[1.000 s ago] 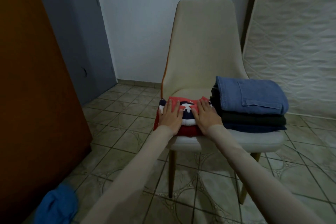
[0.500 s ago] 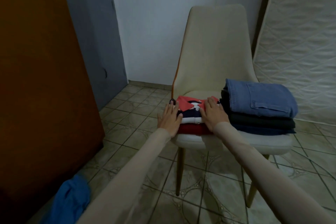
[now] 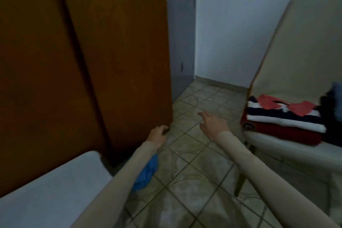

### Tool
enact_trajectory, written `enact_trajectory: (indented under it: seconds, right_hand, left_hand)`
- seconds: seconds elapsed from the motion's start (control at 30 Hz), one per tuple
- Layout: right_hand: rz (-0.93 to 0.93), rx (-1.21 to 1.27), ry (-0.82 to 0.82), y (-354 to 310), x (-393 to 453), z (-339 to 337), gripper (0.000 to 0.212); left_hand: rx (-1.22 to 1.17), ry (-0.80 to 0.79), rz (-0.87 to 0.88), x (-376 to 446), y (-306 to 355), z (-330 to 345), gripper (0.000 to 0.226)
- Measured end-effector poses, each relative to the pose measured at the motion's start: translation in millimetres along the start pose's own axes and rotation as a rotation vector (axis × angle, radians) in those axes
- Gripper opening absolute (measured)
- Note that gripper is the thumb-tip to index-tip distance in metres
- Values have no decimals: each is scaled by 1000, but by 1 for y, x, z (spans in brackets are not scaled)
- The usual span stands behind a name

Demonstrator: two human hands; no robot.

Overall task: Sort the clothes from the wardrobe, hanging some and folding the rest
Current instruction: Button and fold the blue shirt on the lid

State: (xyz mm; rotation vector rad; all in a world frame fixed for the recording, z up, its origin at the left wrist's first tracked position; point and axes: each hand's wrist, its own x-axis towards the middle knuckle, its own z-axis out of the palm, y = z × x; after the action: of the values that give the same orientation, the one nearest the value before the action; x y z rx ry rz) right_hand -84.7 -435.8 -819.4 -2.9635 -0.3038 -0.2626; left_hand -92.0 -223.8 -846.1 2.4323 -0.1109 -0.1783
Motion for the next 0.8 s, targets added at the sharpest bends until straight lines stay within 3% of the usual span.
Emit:
enact_trajectory:
  seconds: [0.17, 0.37, 0.57, 0.8]
  right_hand:
    - [-83, 42, -230, -67, 9, 53, 46]
    - [-150, 107, -436, -120, 16, 125, 41]
    - [-181, 129, -549, -146, 45, 181, 39]
    - [-31, 195, -644, -157, 95, 253, 39]
  left_hand:
    - [-104, 103, -214, -37, -85, -24, 35]
    - [-175, 182, -327, -48, -145, -26, 29]
    - [-201, 135, -414, -12, -191, -18, 28]
    - [-186, -5, -517, 63, -241, 9, 29]
